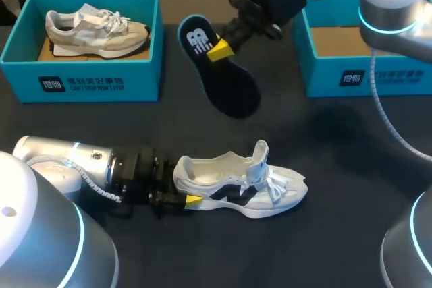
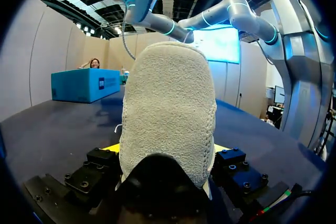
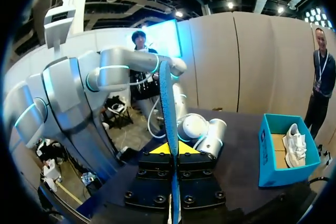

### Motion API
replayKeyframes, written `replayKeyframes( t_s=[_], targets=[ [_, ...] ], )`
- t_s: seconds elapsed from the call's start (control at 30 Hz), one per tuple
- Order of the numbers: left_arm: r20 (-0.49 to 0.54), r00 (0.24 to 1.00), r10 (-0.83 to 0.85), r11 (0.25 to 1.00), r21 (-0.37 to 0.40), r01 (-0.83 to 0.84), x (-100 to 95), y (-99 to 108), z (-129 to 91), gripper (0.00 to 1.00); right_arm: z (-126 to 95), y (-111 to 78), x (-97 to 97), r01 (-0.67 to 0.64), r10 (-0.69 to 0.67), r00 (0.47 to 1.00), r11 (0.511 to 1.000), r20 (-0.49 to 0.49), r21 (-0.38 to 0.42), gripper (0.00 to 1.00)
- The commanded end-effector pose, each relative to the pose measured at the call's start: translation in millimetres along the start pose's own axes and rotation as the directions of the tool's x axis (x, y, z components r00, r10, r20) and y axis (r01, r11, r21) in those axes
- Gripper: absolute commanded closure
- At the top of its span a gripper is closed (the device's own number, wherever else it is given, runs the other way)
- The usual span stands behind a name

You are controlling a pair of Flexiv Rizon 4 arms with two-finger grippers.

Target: Take the shoe out of the shoebox, open the shoe tongue, remove and reinsert the insole, then place the shoe into the shoebox

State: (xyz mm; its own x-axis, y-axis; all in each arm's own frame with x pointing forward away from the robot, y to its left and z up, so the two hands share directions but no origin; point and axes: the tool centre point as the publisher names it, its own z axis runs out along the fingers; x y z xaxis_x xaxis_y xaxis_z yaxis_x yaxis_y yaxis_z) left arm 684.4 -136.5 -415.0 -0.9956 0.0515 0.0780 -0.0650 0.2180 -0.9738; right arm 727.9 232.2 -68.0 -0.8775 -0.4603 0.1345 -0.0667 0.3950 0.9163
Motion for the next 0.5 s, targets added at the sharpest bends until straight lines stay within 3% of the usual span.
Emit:
replayKeyframes(
  t_s=[0.03, 0.23, 0.5],
  targets=[
    [0.004, 1.000, 0.000, 1.000, -0.002, 0.000, 0.5, -0.5, 0.6, 1.00, -4.4, 4.9, 23.8, -0.002, 0.004, 0.997, 1.000, 0.079, -0.022, 1.00],
    [0.004, 1.000, 0.000, 1.000, -0.002, 0.000, 0.5, -0.5, 0.6, 1.00, -10.2, 10.7, 39.4, -0.006, 0.016, 0.994, 0.995, 0.105, -0.101, 1.00],
    [0.004, 1.000, 0.000, 1.000, -0.002, 0.000, 0.5, -0.5, 0.6, 1.00, -11.9, 12.8, 42.1, -0.020, 0.031, 0.993, 0.995, 0.112, -0.097, 1.00]
  ],
)
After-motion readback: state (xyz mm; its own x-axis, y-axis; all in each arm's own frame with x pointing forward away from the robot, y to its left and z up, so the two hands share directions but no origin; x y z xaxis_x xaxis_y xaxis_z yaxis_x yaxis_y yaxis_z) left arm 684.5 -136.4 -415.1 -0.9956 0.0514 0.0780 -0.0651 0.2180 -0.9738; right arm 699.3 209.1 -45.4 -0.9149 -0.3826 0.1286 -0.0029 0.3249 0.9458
